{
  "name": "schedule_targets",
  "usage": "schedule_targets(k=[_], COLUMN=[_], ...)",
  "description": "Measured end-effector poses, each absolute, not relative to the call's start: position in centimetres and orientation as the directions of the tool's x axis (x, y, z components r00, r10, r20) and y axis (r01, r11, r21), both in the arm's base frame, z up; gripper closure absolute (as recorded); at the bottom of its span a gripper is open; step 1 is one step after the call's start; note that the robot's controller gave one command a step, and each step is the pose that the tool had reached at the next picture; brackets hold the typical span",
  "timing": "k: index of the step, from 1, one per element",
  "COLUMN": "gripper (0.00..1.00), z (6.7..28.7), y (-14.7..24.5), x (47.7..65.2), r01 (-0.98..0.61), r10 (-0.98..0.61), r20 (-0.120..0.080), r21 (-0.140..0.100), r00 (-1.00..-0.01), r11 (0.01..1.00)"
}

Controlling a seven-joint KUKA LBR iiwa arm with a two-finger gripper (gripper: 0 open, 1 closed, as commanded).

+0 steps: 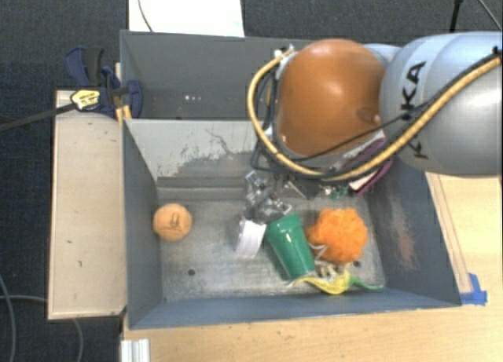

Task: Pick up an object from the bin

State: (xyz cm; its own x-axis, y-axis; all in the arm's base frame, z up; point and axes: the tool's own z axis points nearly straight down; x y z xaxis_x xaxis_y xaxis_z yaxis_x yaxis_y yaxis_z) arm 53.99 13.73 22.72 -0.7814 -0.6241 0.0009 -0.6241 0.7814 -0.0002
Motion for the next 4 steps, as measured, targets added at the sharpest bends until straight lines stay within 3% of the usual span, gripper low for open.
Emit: schedule_targets(k=[1,2,3,4], gripper=[1.0,1.0,1.0,1.0], z=[21.2,15.9,14.5,19.3], y=[12.9,10.7,10.2,9.8], x=[53.8,52.4,50.3,52.0], r01=[-0.516,-0.632,-0.685,-0.516], r10=[-0.516,-0.632,-0.685,-0.516], r20=[-0.015,-0.005,0.001,0.0], r21=[-0.004,-0.002,0.002,0.001], r00=[-0.857,-0.775,-0.728,-0.857], r11=[0.857,0.775,0.728,0.857])
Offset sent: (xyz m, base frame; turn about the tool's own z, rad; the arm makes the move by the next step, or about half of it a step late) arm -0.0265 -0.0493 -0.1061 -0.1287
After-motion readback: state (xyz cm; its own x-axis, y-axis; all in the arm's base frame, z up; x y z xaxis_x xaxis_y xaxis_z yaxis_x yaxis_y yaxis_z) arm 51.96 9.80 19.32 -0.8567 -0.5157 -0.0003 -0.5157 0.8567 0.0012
